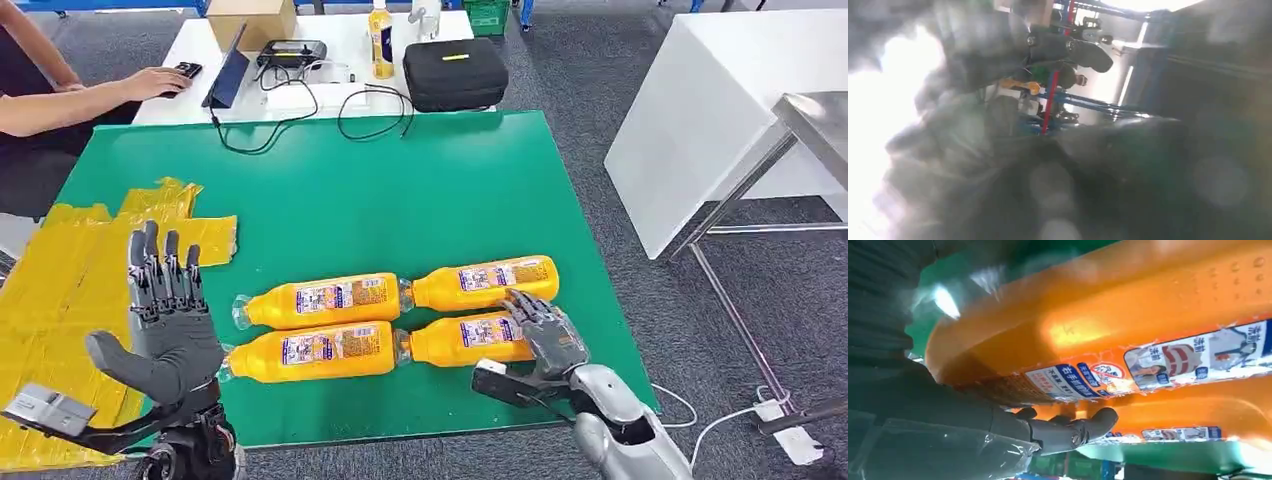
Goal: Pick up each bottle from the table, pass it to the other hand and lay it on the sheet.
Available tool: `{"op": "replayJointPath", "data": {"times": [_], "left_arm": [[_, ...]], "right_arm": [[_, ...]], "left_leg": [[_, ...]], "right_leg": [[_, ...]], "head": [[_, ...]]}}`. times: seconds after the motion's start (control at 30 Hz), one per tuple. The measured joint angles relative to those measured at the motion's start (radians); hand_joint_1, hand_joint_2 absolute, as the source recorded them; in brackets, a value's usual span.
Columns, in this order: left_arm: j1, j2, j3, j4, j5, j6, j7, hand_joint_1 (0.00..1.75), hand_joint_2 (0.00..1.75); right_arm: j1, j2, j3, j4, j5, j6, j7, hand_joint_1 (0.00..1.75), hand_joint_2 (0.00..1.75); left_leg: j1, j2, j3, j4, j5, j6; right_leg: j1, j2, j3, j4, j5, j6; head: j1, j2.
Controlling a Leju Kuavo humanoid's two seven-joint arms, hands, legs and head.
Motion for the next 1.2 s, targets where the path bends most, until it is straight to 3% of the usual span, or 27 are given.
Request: {"op": "replayJointPath", "data": {"times": [0.03,0.07,0.53,0.97,1.0,1.2], "left_arm": [[0.0,0.0,0.002,0.0,0.0,-0.001,0.0,0.0,0.0],[0.0,0.0,0.003,0.0,0.0,-0.002,0.0,0.0,0.0],[0.0,-0.008,0.028,0.0,0.0,-0.008,0.0,0.0,0.0],[-0.003,-0.008,0.04,0.016,-0.014,0.013,0.001,0.0,0.0],[-0.003,-0.008,0.04,0.026,-0.018,0.018,0.005,0.0,1.75],[-0.003,-0.008,0.038,0.074,-0.037,0.048,0.017,0.0,1.75]], "right_arm": [[-0.006,0.0,0.003,0.005,0.0,0.002,0.0,0.58,1.75],[-0.011,-0.002,0.009,0.012,0.004,0.007,0.0,1.71,1.75],[-0.059,-0.077,0.076,0.041,-0.043,0.06,-0.008,1.75,1.75],[-0.036,-0.114,0.084,0.008,-0.145,0.049,-0.001,1.75,1.75],[-0.023,-0.103,0.075,0.0,-0.171,0.019,-0.016,1.75,1.75],[0.103,0.0,0.005,-0.11,-0.383,-0.066,-0.161,1.75,1.75]], "left_leg": [[0.0,0.0,0.0,0.0,0.0,0.0],[0.0,0.0,0.0,0.0,0.0,0.0],[0.0,0.0,0.009,0.0,0.0,0.0],[-0.001,0.0,0.009,0.0,0.0,0.0],[-0.001,0.0,0.009,0.0,0.0,0.0],[0.001,0.0,0.004,0.0,-0.001,0.0]], "right_leg": [[0.0,0.0,0.0,0.0,0.0,0.0],[0.0,0.0,0.001,0.0,0.0,0.0],[0.0,0.0,0.01,-0.001,0.0,0.0],[0.0,0.0,0.01,-0.001,0.0,0.0],[0.0,0.0,0.01,-0.001,0.0,0.0],[0.001,0.0,0.005,0.0,0.0,0.0]], "head": [[0.0,0.0],[0.0,0.0],[0.0,0.0],[0.0,0.0],[0.0,0.0],[0.0,0.0]]}}
